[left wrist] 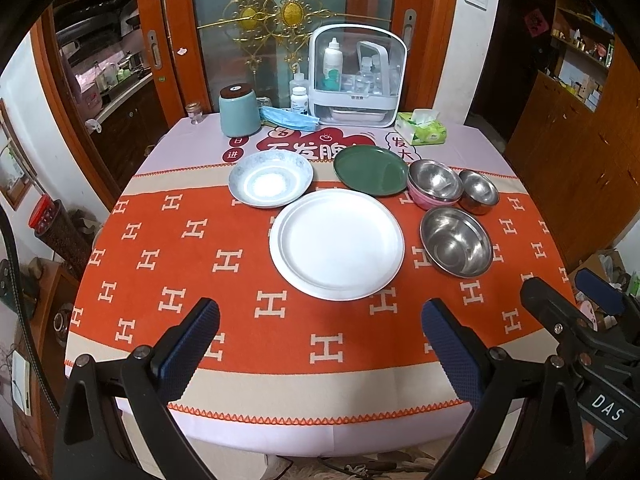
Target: Organize plates and bowls
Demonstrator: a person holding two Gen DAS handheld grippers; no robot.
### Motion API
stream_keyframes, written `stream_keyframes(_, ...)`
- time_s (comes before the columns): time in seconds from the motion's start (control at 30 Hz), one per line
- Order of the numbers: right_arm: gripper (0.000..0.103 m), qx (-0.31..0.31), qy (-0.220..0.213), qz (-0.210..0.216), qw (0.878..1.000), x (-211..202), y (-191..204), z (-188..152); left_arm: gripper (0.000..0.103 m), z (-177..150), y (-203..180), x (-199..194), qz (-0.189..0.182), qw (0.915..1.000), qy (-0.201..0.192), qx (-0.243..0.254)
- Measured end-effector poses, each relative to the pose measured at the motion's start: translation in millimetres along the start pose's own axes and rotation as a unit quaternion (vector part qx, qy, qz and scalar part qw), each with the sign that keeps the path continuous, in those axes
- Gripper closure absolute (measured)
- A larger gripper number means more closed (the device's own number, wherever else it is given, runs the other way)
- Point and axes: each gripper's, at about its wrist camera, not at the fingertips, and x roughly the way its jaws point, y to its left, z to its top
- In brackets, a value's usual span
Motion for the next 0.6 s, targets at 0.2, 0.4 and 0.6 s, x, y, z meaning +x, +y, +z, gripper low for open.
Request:
stream_keyframes(0.2,0.011,-0.009,-0.002,0.003,1.0,0.0,-2.6,-1.0,0.003,-0.9,-2.4,-0.3,0.009,1.0,0.001,0.001)
stream_keyframes(0.4,0.011,-0.014,-0.002,0.008,1.0,0.3,-7.8,-2.6,0.003,-3.8,-7.3,-0.5,0.014,0.9999,0.003,-0.005)
stream_keyframes(0.6,0.011,-0.017,-0.001,0.016,1.0,1.1,-10.3,-3.8,0.003,-5.4,-8.7,-0.6,0.016,0.9998,0.006,-0.013)
